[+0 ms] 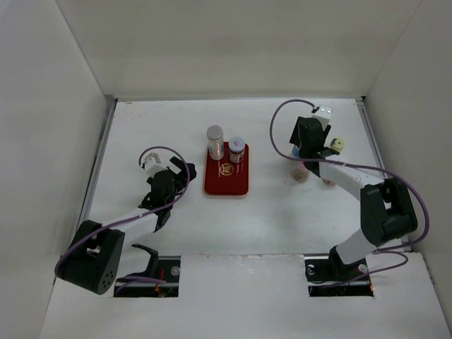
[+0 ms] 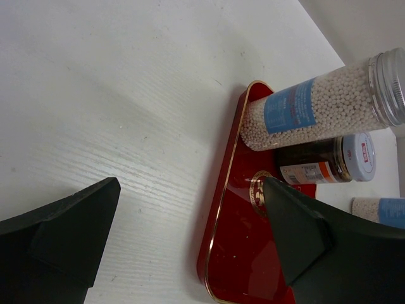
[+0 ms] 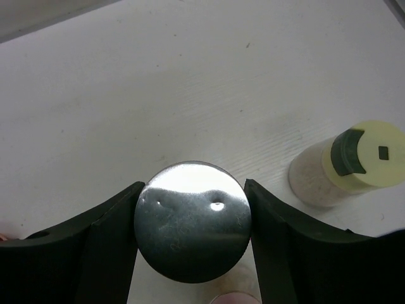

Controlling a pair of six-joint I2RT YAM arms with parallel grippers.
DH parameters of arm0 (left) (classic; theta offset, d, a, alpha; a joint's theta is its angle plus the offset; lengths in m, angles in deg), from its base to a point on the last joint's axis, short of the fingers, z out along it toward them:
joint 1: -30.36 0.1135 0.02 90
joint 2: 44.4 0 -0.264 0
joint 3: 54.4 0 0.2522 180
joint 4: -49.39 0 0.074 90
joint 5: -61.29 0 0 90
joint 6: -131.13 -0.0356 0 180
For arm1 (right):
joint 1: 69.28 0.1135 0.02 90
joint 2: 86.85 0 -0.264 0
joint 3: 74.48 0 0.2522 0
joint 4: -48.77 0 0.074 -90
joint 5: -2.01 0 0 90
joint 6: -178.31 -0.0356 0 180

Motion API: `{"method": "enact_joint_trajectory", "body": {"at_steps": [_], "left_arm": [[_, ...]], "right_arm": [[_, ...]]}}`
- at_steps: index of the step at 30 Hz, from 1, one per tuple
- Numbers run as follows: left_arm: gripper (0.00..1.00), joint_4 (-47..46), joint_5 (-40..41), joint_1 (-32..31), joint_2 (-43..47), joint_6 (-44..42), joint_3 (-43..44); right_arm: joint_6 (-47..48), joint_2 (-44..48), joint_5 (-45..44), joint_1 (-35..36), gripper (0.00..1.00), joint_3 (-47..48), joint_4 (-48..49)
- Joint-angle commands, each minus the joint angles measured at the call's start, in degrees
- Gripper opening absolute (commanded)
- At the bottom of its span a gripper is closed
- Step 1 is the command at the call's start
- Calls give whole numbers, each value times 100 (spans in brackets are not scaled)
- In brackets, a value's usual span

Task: Organize the condiment bottles

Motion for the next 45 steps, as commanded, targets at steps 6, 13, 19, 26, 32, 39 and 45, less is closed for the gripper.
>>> {"method": "enact_joint_trajectory", "body": {"at_steps": [6, 13, 19, 26, 32, 39, 45], "left_arm": [[100, -298, 67, 17, 198, 36, -50], [100, -306, 41, 17, 93, 36, -15], [100, -306, 32, 17, 127, 45, -24], [100, -306, 23, 26, 180, 45, -50], [100, -306, -3, 43, 206, 45, -59], [100, -306, -20, 34, 145, 45, -50], [100, -306, 6, 26, 110, 45, -33]], "right_arm": [[532, 867, 113, 1162, 51, -13, 1106], [391, 657, 429, 2103, 51, 92, 877], [321, 341, 676, 2605, 51, 408, 921], [338, -178, 746, 2895, 52, 778, 956], [522, -626, 510, 2895, 54, 1015, 982], [619, -890, 351, 2895, 57, 1042, 1149], [672, -1040, 219, 2869, 60, 1077, 1264]]}}
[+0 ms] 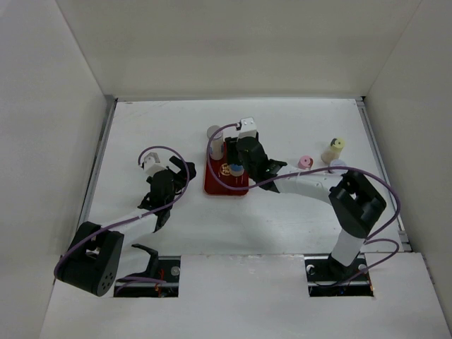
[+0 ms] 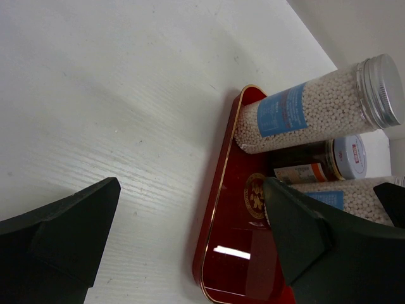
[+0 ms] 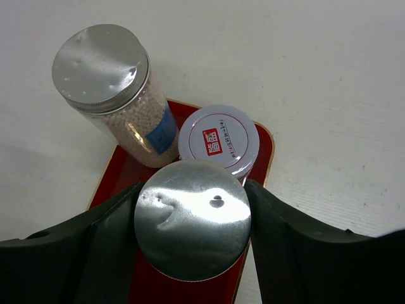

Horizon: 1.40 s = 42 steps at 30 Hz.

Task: Organize the condiment bottles

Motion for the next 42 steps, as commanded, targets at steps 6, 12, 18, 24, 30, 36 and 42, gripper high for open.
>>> {"method": "enact_joint_trajectory", "body": {"at_steps": [6, 12, 18, 24, 30, 36, 42], "left_arm": [[100, -267, 1, 19, 35, 41, -32], [100, -267, -16, 28, 62, 41, -41], [100, -267, -25, 19, 79, 50, -41], [100, -267, -43, -25, 35, 58, -24], [100, -293, -60, -51, -70, 67, 20], [100, -293, -43, -51, -35, 67, -15], [100, -302, -78, -42, -62, 67, -6]], "right_arm": [[65, -22, -162, -1, 84, 354, 288], [-59, 934, -205, -1, 95, -163, 182], [-374, 2306, -1055, -667, 95, -1419, 130], [-1095, 2607, -1796, -1643, 95, -2002, -906], [-1412, 2212, -1392, -2145, 93, -2037, -1172], [-1561, 1913, -1076, -2295, 83, -2002, -1127], [-1632, 1903, -970, -2312, 62, -2081, -1180]]}}
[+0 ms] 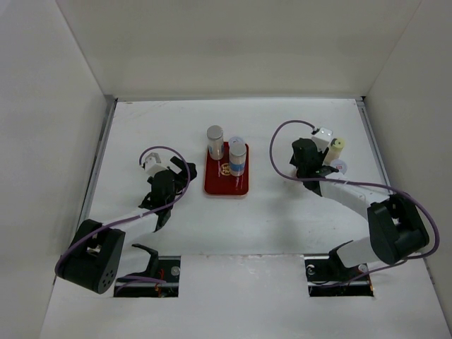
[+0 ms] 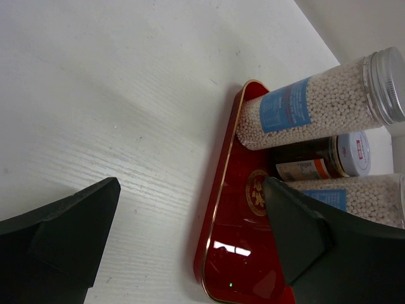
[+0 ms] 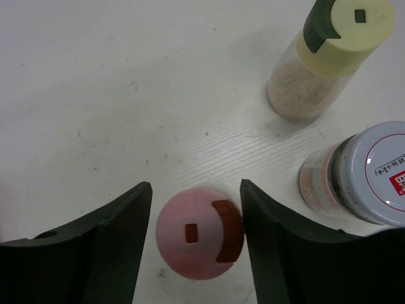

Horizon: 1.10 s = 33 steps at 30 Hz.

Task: Organize the condiment bottles

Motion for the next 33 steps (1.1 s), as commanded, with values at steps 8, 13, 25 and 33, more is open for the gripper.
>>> {"method": "enact_joint_trajectory", "body": {"at_steps": [8, 13, 25, 33], "left_arm": [[100, -261, -19, 4, 138, 45, -23], [100, -243, -27, 12, 120, 45, -23], [100, -208, 17, 65, 252, 45, -67], [100, -199, 8, 162, 401, 37, -147]], "right_arm": [[-161, 407, 42, 432, 39, -292, -248], [49, 1058, 32, 1477, 42, -82, -731], [1068, -653, 1245, 3606, 43, 2264, 330], [1649, -2227, 1360, 3387, 44, 3600, 920]]}}
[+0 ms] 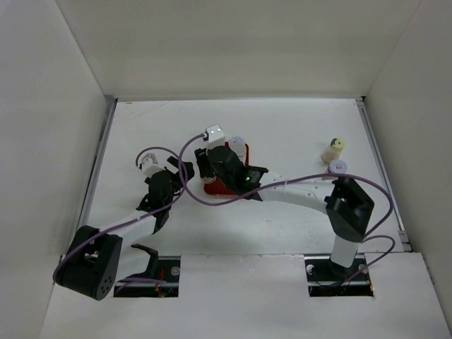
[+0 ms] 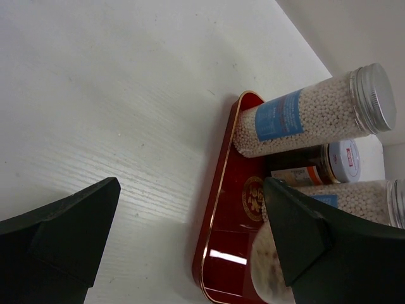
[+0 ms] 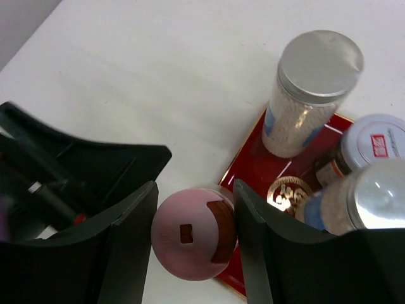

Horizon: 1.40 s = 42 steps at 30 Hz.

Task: Organize the condiment bottles

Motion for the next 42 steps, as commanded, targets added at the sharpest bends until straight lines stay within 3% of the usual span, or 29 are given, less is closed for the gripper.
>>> {"method": "enact_joint_trajectory", "body": {"at_steps": [1, 11, 24, 26, 29, 33, 42], "left_arm": [[100, -206, -3, 68, 148, 34, -59], [100, -215, -47, 129, 52, 43, -51], [100, -215, -73, 147, -10, 43, -33], [100, -232, -82, 147, 25, 52, -41], [100, -241, -73, 138, -1, 52, -42], [100, -241, -56, 129, 42, 52, -42], [100, -215, -82, 147, 34, 52, -42]], "right_arm": [[377, -378, 88, -213, 44, 559, 625], [387, -828, -123, -644, 45, 630, 986], [237, -1241, -70, -697, 50, 498, 1065], [237, -1268, -96, -697, 53, 472, 1065], [158, -1241, -105, -688, 69, 437, 1065], [211, -987, -105, -679, 78, 445, 1065], [263, 339, 18, -530, 80, 130, 1152]]}}
